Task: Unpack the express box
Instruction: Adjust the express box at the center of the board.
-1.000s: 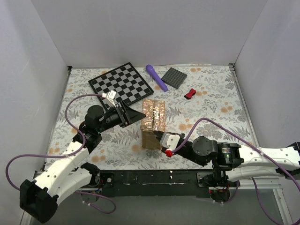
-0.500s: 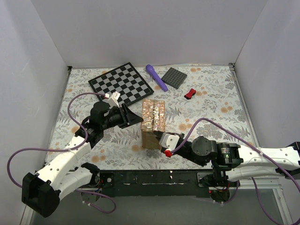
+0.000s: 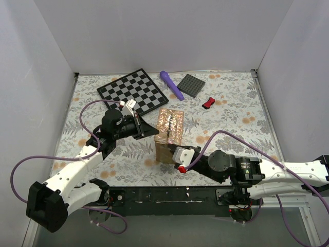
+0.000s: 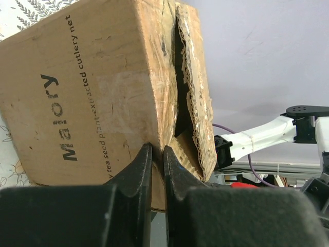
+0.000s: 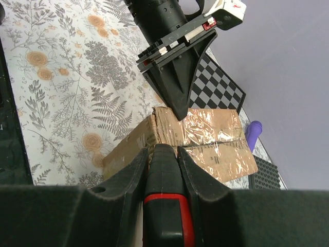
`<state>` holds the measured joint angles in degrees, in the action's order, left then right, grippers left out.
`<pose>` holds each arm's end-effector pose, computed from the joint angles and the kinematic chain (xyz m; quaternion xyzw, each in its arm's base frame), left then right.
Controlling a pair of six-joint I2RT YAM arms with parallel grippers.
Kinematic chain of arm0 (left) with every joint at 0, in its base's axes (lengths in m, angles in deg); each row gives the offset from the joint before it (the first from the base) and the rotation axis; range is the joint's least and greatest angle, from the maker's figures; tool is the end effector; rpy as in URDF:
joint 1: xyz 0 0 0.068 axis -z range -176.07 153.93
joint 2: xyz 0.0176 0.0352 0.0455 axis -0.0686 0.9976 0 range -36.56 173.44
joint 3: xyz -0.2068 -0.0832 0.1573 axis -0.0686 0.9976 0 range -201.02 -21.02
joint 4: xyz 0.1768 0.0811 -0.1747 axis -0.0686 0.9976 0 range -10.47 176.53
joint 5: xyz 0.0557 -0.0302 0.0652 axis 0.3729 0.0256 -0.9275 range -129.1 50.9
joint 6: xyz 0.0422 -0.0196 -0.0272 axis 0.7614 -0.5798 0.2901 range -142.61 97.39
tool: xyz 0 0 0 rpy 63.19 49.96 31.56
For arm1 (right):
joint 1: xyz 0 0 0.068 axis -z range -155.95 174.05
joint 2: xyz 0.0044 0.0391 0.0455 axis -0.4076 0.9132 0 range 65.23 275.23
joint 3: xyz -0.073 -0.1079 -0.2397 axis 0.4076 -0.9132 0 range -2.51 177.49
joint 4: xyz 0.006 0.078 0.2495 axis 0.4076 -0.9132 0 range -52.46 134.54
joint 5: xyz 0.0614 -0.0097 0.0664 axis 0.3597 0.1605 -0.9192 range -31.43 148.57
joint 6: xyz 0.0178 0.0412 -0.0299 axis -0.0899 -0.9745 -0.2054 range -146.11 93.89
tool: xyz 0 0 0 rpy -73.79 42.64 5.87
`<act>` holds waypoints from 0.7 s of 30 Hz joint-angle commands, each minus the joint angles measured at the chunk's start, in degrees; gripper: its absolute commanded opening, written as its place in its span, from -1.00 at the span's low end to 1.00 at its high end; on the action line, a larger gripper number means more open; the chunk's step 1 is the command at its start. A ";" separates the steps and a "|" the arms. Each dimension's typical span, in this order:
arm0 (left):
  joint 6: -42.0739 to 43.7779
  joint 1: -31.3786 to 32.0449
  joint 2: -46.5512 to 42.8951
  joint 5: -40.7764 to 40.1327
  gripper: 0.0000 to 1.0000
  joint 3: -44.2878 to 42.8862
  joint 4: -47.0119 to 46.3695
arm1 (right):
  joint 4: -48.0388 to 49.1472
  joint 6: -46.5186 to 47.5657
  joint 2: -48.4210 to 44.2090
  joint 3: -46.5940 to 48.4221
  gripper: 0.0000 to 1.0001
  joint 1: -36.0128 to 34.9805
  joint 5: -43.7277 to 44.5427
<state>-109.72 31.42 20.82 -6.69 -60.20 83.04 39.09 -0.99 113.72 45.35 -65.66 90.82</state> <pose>0.1915 -0.1212 0.2778 -0.2592 0.7674 -0.5783 0.0969 0.0200 0.1942 0.3575 -0.5020 0.5411 0.1686 0.6533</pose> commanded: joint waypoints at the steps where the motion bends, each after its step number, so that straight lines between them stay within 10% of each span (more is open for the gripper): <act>1: 1.94 0.20 0.80 3.98 -1.00 0.16 -1.40 | -7.55 -0.87 1.17 0.04 -0.97 -0.20 0.62; 21: 1.33 0.03 0.36 1.44 -1.00 1.12 -2.10 | -16.87 -1.22 -4.54 0.84 -0.97 -0.20 1.94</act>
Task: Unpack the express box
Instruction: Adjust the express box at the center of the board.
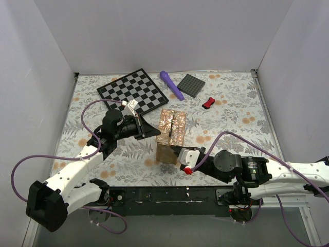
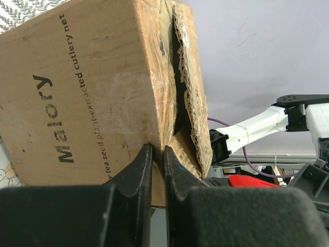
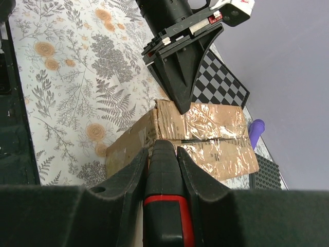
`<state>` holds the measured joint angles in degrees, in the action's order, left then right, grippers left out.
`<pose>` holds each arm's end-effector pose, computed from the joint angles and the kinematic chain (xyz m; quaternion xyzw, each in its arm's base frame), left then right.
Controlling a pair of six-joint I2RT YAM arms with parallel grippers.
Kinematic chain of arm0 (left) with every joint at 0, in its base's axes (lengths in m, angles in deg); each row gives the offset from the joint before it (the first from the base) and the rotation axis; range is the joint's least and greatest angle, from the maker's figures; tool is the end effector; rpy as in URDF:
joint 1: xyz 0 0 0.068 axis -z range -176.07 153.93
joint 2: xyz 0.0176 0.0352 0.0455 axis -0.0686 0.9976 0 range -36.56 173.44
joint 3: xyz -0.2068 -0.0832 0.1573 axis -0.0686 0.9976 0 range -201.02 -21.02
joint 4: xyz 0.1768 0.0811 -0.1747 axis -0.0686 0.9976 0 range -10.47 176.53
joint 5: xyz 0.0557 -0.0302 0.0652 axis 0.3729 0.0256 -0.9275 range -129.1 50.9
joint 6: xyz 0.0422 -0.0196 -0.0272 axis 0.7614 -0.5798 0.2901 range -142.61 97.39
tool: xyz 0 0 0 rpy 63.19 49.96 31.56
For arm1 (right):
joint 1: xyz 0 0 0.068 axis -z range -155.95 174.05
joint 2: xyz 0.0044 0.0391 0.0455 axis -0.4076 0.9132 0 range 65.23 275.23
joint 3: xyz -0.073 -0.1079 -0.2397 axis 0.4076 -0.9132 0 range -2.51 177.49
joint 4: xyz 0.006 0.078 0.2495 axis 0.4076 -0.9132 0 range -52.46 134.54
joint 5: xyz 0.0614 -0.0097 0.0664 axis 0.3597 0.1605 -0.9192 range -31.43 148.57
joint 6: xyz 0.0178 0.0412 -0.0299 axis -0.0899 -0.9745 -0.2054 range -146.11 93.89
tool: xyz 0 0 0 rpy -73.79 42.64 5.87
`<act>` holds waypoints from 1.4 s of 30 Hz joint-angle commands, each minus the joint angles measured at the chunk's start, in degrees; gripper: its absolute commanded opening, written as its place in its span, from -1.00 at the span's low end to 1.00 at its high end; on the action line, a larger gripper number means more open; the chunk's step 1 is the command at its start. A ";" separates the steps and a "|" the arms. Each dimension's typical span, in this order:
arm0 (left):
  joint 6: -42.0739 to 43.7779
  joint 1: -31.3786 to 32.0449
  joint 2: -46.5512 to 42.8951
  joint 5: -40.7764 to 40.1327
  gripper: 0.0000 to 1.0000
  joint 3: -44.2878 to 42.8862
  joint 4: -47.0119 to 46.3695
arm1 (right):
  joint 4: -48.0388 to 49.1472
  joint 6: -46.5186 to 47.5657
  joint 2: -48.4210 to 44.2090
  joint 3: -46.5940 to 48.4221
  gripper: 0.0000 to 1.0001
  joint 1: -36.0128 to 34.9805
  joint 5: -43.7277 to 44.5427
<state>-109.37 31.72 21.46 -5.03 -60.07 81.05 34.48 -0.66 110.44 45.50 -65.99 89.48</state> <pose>0.1927 -0.1242 0.2783 -0.2413 0.7660 -0.5886 0.0922 0.0182 0.1796 0.3596 -0.5178 0.5349 0.1713 0.6453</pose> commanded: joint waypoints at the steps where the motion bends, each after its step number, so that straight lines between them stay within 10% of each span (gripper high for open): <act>1: 0.89 -0.28 -0.10 -0.23 -1.00 1.08 -0.29 | -12.26 -1.63 -1.44 0.77 -0.97 0.13 3.10; 18: 1.33 -1.51 0.17 -1.10 -0.96 0.12 0.23 | -14.63 -1.11 -2.41 1.21 -0.97 0.13 2.83; 20: 3.17 -1.95 -0.10 -2.41 -0.42 -2.60 3.21 | -14.28 -1.11 -1.97 1.21 -0.97 0.13 2.83; 24: 8.09 -1.95 -1.41 -5.14 -0.10 -7.26 7.61 | -13.32 -1.11 -1.62 1.12 -0.97 0.13 3.27; 42: 5.20 -1.95 -7.84 -10.61 0.50 -7.62 12.02 | -8.74 -0.32 4.80 2.70 -0.97 0.13 2.83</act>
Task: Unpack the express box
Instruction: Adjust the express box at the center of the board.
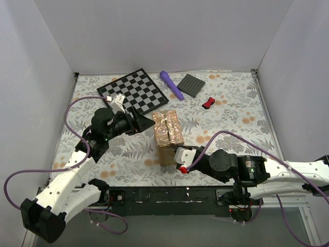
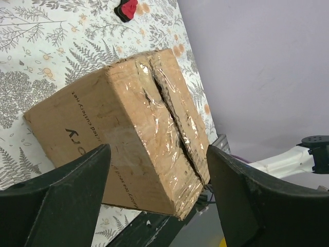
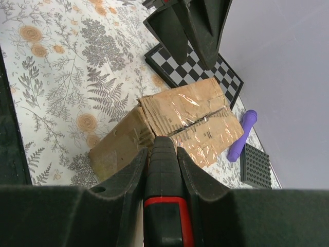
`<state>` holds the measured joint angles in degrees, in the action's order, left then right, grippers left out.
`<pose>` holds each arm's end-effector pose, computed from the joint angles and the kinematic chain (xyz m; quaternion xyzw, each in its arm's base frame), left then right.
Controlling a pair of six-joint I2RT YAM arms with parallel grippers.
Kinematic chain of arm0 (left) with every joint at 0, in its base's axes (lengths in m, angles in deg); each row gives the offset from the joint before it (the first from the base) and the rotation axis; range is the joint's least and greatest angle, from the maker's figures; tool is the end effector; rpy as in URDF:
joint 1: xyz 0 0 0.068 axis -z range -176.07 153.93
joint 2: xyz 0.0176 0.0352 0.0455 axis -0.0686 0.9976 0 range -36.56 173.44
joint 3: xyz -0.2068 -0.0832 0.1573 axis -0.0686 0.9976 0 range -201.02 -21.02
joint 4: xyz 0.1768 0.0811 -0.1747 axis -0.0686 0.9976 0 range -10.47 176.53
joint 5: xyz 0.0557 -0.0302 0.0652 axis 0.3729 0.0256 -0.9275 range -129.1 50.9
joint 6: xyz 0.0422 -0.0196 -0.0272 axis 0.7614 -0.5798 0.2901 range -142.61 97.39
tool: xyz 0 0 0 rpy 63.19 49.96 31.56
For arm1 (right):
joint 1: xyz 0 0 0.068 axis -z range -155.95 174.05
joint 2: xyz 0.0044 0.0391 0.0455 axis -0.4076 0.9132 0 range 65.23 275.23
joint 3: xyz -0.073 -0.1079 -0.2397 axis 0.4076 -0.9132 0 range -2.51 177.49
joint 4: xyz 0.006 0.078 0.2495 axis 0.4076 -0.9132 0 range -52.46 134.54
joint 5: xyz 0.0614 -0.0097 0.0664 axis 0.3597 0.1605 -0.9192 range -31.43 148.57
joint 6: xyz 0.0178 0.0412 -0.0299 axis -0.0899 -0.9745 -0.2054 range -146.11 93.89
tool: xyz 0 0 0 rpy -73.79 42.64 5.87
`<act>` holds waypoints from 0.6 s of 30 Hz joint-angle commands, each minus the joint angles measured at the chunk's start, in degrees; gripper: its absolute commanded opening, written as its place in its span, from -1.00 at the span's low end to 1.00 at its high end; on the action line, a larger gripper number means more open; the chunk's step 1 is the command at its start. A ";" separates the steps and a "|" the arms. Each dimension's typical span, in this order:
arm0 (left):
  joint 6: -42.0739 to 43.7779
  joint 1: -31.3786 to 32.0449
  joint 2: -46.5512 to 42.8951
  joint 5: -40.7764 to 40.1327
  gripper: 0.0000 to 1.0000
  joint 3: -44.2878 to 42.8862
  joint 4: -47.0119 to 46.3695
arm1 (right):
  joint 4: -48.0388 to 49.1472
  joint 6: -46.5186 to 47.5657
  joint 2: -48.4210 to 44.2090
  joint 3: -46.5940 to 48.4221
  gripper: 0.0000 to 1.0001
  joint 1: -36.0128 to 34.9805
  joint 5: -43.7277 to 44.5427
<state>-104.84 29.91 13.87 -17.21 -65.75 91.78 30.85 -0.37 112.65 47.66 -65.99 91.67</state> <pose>0.1770 -0.1011 0.3194 -0.2759 0.7529 -0.5578 0.2142 0.0193 0.1852 0.3599 -0.5299 0.5465 0.1386 0.6335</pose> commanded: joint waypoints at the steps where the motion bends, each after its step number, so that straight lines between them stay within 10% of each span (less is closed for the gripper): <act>1: 0.50 -0.14 0.10 3.14 0.49 -2.90 1.28 | -4.94 -0.08 2.77 0.80 -0.97 0.21 0.65; 18: -21.39 9.97 -3.16 5.54 0.16 8.87 -22.00 | -4.32 0.37 2.41 0.10 -0.97 0.13 1.26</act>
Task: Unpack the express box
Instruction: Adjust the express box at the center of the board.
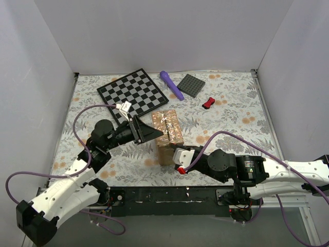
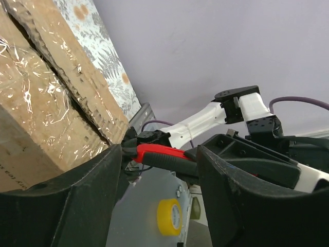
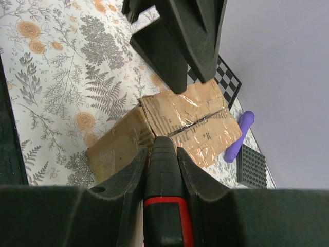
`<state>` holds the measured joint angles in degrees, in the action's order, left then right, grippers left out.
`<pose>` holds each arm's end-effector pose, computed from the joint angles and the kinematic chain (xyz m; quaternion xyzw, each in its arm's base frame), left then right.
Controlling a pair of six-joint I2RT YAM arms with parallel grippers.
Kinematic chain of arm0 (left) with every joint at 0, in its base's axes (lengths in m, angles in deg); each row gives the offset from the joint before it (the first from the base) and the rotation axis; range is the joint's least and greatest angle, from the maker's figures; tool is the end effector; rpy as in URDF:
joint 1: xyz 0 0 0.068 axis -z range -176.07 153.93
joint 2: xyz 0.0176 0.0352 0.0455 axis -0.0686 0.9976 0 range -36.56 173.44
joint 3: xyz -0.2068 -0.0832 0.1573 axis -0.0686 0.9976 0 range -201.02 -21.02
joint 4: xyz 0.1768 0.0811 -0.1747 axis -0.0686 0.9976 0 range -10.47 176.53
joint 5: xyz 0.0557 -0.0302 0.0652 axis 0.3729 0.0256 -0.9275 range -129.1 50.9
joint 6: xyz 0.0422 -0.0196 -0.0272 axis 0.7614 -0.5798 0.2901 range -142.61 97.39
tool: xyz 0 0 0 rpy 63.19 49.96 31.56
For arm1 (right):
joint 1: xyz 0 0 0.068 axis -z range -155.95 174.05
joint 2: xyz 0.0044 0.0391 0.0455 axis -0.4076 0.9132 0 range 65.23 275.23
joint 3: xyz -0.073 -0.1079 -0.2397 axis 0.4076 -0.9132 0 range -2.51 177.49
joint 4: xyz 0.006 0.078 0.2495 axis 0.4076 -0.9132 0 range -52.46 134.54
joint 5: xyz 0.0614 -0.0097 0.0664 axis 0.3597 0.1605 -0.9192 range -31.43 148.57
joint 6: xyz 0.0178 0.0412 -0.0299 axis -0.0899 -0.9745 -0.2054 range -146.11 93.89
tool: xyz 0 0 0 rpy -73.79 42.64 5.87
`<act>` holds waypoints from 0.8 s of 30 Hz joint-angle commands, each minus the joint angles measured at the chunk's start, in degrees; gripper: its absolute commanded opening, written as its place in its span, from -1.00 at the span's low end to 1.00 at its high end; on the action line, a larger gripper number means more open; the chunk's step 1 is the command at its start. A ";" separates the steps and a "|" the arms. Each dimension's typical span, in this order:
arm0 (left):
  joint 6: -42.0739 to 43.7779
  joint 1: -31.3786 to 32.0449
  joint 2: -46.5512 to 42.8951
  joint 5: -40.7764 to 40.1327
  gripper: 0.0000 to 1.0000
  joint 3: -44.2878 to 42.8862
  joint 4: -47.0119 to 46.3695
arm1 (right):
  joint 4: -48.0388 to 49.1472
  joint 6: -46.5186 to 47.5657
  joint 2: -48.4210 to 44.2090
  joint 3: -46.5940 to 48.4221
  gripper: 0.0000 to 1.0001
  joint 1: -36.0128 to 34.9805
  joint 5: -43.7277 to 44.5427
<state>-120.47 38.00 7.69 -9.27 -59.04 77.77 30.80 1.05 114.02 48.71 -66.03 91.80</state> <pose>0.1437 -0.1187 0.3226 -0.2265 0.6946 -0.6762 0.0947 0.0192 0.1901 0.3621 -0.5383 0.5406 0.1284 0.6336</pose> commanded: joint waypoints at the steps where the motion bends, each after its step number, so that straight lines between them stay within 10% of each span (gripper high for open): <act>1: -5.85 2.58 3.82 -3.62 0.17 2.16 -9.91 | -4.28 -1.05 1.13 -0.86 -0.97 0.17 1.04; 24: -6.29 3.47 17.35 0.59 0.34 2.52 -33.13 | -5.34 0.70 0.51 -1.21 -0.97 0.26 0.25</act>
<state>-129.30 40.95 25.48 -9.34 -53.49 44.55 29.93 2.27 114.00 48.69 -66.03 91.65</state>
